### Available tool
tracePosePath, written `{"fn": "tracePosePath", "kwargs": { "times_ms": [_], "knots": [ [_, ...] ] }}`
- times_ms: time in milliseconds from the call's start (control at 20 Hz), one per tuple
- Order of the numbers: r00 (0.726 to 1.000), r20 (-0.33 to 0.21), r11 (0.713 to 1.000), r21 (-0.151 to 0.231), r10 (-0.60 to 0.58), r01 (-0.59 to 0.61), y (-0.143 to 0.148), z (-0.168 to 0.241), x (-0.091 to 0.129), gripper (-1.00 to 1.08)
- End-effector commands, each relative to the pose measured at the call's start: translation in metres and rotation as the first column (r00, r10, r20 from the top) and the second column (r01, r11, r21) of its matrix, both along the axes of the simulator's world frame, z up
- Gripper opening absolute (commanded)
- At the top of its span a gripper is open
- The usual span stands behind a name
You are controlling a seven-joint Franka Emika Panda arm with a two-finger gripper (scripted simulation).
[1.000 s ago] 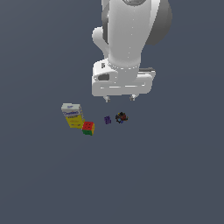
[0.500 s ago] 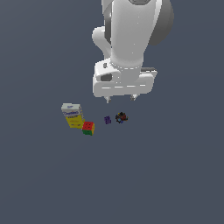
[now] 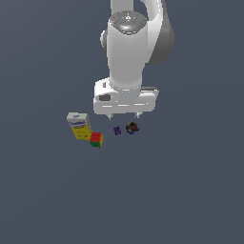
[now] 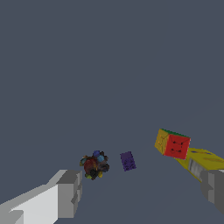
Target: Pick up a designated object from a clutter of objects.
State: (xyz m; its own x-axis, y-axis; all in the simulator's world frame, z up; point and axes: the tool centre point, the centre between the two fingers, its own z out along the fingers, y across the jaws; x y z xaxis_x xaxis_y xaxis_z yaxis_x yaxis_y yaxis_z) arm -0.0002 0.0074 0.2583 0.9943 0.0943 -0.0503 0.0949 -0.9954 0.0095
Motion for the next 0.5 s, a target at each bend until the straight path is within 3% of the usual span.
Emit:
{"fn": "tracePosePath", "kwargs": {
  "times_ms": [0, 450],
  "knots": [
    [1.0, 0.003, 1.0, 0.006, -0.02, 0.02, -0.012, -0.016, 0.001, 1.0],
    [0.992, 0.025, 0.992, 0.022, -0.122, 0.121, -0.075, -0.095, -0.004, 1.0]
  ]
}}
